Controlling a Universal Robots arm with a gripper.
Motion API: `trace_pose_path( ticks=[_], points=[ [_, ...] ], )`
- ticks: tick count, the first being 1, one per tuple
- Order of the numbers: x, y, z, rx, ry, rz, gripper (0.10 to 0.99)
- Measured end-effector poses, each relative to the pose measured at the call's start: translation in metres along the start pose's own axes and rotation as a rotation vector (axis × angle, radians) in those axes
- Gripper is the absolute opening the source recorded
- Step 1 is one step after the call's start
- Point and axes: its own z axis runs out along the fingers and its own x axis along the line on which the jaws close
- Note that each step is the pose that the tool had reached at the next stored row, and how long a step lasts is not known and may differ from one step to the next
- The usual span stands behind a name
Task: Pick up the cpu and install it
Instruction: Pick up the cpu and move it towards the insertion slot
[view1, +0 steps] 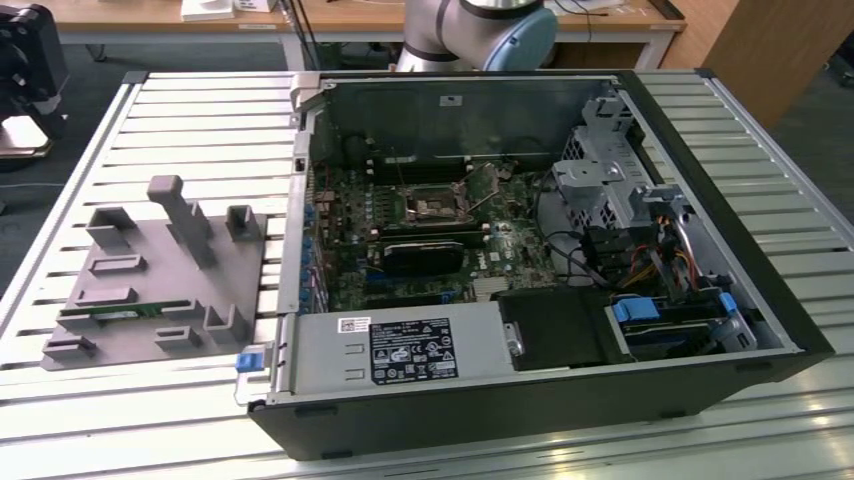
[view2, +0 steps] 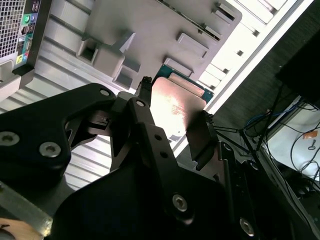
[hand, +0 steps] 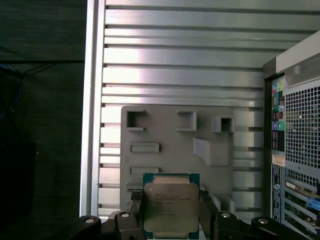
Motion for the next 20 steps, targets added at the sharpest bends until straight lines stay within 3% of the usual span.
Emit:
trace_pose_path(
  ticks=[15,20],
  points=[
    [-0.01,-0.0001,0.0,0.0,0.0003,0.0,0.533],
    [-0.0224,-0.0002,0.0,0.0,0.0004,0.0,0.533]
  ],
)
